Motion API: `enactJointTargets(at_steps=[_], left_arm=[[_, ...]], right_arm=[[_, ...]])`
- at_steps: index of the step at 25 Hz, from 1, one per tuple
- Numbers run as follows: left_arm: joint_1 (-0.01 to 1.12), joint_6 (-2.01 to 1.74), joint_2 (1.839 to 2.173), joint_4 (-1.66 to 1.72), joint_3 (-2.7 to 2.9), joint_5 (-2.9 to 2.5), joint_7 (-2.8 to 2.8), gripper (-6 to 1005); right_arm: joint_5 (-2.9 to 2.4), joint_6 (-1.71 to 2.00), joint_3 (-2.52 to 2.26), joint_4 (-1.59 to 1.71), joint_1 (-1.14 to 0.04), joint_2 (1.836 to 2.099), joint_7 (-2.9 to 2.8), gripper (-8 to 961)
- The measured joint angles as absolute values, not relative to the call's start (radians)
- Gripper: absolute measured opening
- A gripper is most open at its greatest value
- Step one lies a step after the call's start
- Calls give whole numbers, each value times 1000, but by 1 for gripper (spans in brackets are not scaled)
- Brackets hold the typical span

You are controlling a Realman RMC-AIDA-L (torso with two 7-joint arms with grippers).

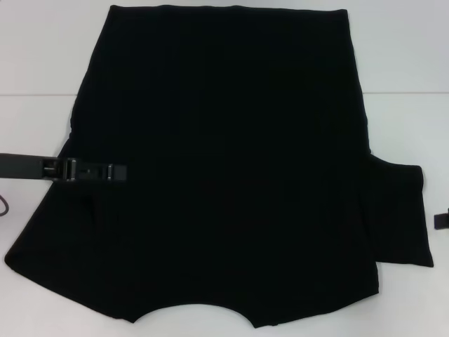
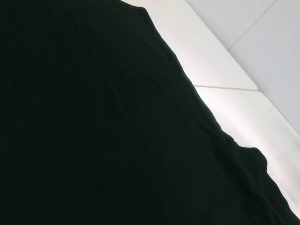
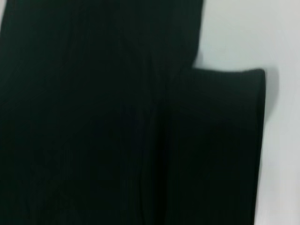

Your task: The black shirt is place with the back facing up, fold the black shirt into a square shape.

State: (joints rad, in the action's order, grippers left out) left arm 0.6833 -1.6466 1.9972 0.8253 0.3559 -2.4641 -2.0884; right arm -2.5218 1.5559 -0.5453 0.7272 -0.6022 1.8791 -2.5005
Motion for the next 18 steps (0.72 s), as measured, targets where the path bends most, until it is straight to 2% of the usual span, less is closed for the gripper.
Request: enactJointTargets(at_steps=[4, 8, 18], left_arm=[[685, -1630, 2000, 825, 356, -2463, -2090, 590], [687, -1621, 2002, 824, 356, -2463, -2090, 590], [687, -1601, 2003, 813, 356, -2463, -2091, 590]], right_arm=[[-2567, 1519, -554, 710, -613, 1903, -2503, 443], [-2583, 1502, -555, 700, -619, 1913, -2503, 441], [-2586, 1497, -575, 699, -620, 1922, -2503, 435]])
